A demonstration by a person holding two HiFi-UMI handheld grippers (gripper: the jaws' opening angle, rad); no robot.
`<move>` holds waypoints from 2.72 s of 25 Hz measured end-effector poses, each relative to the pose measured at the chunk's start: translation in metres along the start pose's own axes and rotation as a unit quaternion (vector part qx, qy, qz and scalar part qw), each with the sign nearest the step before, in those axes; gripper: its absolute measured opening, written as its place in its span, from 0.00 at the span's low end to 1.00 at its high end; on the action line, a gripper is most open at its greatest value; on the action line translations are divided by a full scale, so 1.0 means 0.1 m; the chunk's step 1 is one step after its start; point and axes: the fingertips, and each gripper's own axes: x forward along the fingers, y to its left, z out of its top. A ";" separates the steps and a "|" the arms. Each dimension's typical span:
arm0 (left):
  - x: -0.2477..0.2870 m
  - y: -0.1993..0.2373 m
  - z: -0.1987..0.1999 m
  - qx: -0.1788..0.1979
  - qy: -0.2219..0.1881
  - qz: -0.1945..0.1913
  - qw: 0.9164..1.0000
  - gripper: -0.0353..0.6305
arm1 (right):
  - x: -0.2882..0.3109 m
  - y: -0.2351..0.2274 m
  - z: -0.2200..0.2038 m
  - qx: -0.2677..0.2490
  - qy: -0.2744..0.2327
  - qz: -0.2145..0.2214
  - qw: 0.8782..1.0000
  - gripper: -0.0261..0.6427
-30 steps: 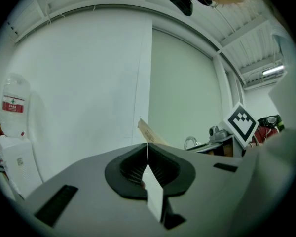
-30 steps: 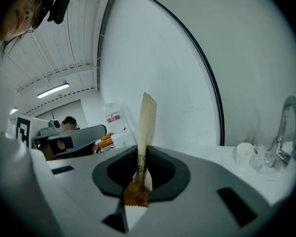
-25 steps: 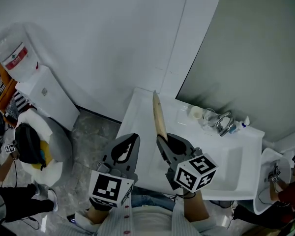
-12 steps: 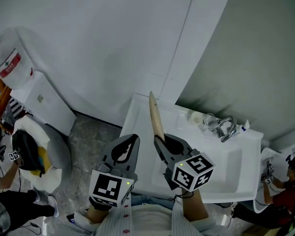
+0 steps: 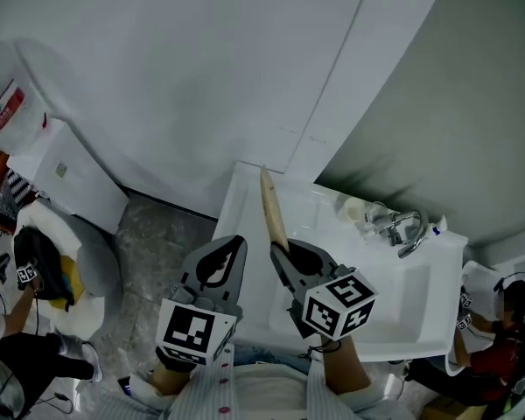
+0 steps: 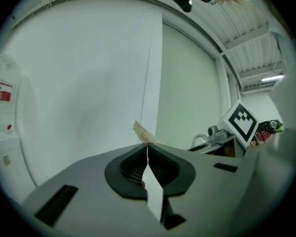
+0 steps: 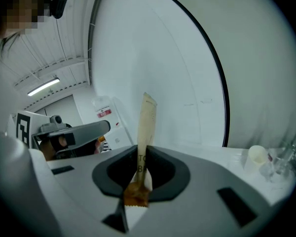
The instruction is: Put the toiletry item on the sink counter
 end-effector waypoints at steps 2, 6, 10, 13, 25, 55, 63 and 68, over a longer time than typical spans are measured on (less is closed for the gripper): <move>0.07 0.03 -0.06 -0.004 0.007 0.000 1.000 0.08 | 0.06 -0.05 -0.06 0.003 0.011 -0.001 1.000 0.12; 0.20 0.10 -0.14 -0.019 0.018 -0.005 1.000 0.08 | 0.19 -0.16 -0.17 0.012 0.032 -0.006 0.999 0.13; 0.32 0.18 -0.20 -0.029 0.028 -0.008 0.999 0.08 | 0.29 -0.28 -0.24 0.019 0.050 -0.019 0.998 0.13; 0.42 0.22 -0.28 -0.030 0.037 -0.011 0.999 0.08 | 0.36 -0.37 -0.32 0.029 0.061 -0.023 0.997 0.13; 0.79 0.30 -0.74 -0.043 0.089 -0.021 0.995 0.08 | 0.65 -0.74 -0.76 0.070 0.111 -0.036 0.991 0.13; 1.14 0.35 -1.48 -0.068 0.166 -0.016 0.984 0.08 | 1.14 -1.23 -1.79 0.061 0.233 -0.056 0.969 0.13; 1.09 0.45 -1.49 -0.067 0.167 0.000 0.984 0.08 | 1.16 -1.23 -1.91 0.070 0.243 -0.055 0.966 0.15; 1.07 0.42 -1.49 -0.066 0.167 -0.004 0.984 0.08 | 1.16 -1.20 -1.92 0.074 0.242 -0.050 0.966 0.17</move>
